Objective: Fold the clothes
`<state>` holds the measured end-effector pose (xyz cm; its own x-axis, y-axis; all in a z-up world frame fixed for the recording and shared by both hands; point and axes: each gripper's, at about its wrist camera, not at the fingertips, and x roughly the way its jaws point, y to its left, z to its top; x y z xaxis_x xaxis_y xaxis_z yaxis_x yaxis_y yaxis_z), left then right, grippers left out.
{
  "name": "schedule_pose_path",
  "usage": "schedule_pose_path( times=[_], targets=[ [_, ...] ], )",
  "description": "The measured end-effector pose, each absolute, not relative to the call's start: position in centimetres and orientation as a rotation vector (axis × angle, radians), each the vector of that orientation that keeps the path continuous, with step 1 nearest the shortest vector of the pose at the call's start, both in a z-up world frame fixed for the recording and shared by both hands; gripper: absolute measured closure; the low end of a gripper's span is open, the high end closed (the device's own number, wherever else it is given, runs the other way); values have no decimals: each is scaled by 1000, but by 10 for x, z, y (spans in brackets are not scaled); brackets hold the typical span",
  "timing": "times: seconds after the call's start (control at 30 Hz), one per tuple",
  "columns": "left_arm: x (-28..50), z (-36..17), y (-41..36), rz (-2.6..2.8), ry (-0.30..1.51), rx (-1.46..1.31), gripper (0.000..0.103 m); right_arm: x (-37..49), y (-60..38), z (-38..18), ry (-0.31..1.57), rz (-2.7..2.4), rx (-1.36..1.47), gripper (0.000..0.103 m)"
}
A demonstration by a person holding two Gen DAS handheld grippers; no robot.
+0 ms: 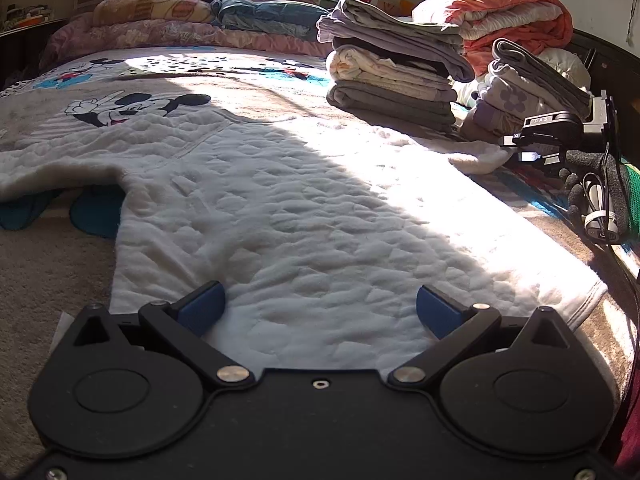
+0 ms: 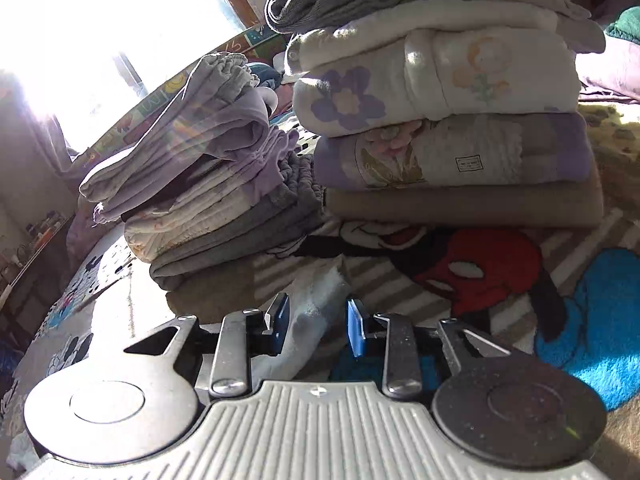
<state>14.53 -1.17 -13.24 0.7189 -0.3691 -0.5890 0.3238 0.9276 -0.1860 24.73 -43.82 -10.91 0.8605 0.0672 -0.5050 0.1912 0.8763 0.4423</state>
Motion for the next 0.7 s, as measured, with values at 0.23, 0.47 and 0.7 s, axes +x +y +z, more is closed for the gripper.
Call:
schedule_pose_path(
  times=[0.23, 0.47, 0.7],
  targets=[
    [145, -131, -11, -384, 666, -78, 0, 177, -375, -84, 584, 195, 613, 46],
    [142, -128, -12, -381, 670, -76, 0, 114, -306, -109, 704, 227, 485, 28],
    [136, -126, -12, -377, 674, -80, 0, 101, -316, -163, 683, 239, 931, 85]
  ],
)
